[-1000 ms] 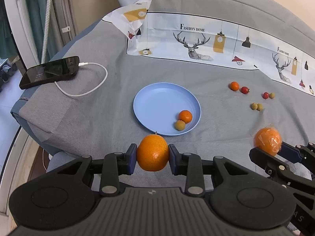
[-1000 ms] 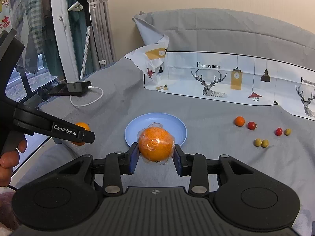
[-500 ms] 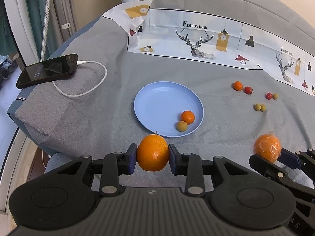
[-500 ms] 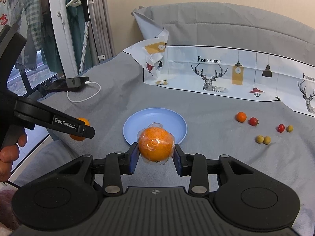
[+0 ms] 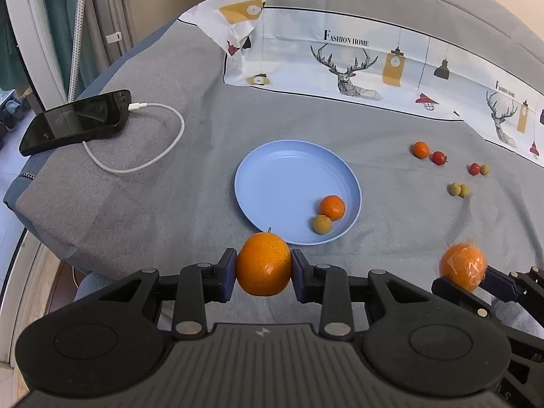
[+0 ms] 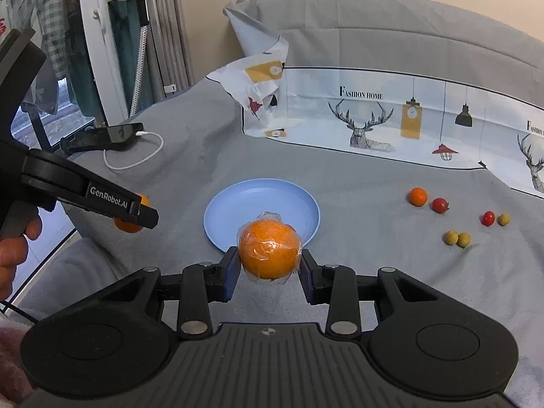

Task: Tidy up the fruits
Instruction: 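Carry both held oranges over the blue plate with both tools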

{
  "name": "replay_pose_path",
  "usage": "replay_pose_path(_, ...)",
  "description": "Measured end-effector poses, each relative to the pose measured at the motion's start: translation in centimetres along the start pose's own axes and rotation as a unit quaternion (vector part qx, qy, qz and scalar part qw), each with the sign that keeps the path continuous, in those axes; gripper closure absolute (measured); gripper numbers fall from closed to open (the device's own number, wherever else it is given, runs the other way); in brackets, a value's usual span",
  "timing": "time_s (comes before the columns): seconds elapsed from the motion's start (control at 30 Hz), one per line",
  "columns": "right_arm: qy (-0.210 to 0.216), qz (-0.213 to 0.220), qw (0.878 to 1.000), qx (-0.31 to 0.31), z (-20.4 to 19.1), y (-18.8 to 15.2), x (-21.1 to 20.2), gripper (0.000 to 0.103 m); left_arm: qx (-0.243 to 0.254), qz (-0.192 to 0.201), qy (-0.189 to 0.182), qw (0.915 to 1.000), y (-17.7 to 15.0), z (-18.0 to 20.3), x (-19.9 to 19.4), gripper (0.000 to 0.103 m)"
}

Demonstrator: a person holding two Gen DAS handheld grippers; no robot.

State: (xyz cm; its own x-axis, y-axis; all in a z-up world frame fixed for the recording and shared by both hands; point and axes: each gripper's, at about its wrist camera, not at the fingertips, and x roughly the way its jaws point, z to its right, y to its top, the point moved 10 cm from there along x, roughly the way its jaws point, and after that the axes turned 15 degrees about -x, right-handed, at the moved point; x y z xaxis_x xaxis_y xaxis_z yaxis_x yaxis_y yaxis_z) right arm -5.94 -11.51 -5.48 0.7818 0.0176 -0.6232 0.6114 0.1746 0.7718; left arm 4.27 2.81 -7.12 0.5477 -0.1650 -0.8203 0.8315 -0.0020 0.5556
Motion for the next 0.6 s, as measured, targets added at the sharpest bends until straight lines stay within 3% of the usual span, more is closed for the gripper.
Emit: replay_pose_path(0.6,0.006,-0.025,1.000,0.002,1.3,0.9,6.8,0.064,-0.008,-0.024,0.010,0.9996,4.1,0.3,5.8,0.066)
